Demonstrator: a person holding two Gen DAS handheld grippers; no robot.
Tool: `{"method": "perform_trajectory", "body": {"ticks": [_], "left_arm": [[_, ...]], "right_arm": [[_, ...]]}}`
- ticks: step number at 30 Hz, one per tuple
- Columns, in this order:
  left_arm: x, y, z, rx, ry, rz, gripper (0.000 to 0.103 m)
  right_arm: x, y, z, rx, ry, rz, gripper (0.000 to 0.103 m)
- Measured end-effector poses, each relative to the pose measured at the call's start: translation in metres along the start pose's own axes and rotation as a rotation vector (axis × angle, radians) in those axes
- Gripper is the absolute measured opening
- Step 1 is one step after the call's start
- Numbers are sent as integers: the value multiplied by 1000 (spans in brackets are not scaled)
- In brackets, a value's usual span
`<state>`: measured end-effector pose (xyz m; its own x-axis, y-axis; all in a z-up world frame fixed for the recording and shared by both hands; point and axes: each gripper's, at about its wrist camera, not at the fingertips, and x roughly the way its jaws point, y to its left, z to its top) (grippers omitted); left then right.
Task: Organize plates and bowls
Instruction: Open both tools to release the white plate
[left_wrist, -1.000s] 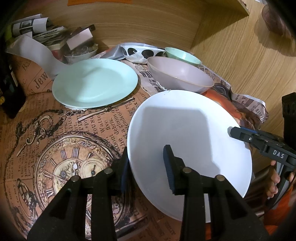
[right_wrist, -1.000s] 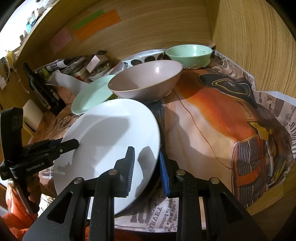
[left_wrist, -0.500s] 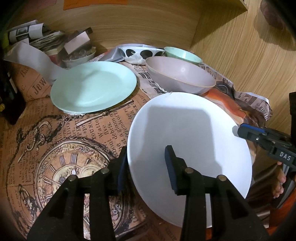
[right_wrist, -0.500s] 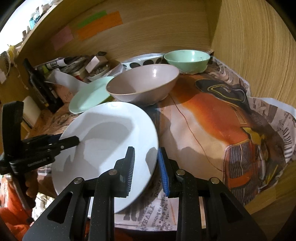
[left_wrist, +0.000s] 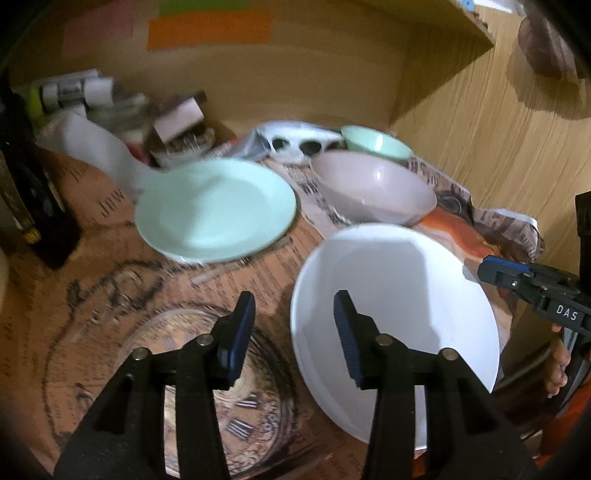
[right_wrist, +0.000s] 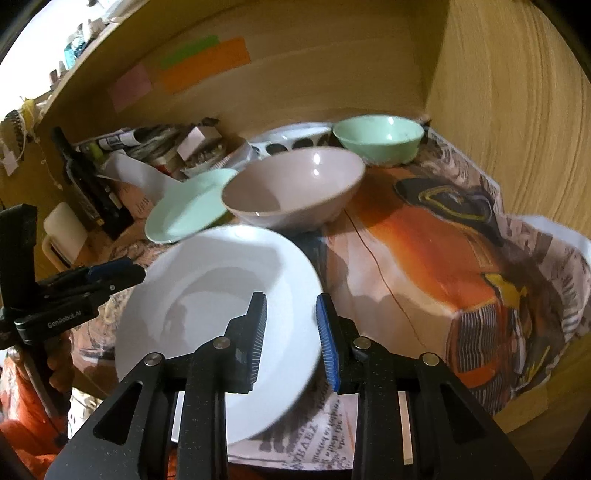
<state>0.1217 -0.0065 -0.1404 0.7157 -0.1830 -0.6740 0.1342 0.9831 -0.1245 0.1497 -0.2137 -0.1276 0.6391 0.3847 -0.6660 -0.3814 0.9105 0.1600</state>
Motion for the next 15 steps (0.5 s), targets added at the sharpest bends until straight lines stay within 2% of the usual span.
{"method": "perform_trajectory", "body": {"ticks": [2, 6, 11, 12, 14, 15], "left_arm": [[-11, 1, 4, 10, -44, 23, 54], [-30, 10, 13, 16, -115, 61, 61], [-48, 26, 24, 8, -175, 114, 66], [-51, 30, 26, 2, -182, 124, 69], [-56, 38, 29, -19, -207, 147, 85], [-58, 43, 31, -27, -220, 160, 88]], "right_arm": [[-4, 6, 7, -19, -22, 7, 31], [-10, 16, 23, -45, -75, 28, 44], [-15, 31, 49, -82, -140, 69, 47], [-16, 33, 53, -88, -147, 79, 47], [-15, 41, 64, -106, -168, 94, 48], [-15, 45, 70, -118, -178, 96, 49]]}}
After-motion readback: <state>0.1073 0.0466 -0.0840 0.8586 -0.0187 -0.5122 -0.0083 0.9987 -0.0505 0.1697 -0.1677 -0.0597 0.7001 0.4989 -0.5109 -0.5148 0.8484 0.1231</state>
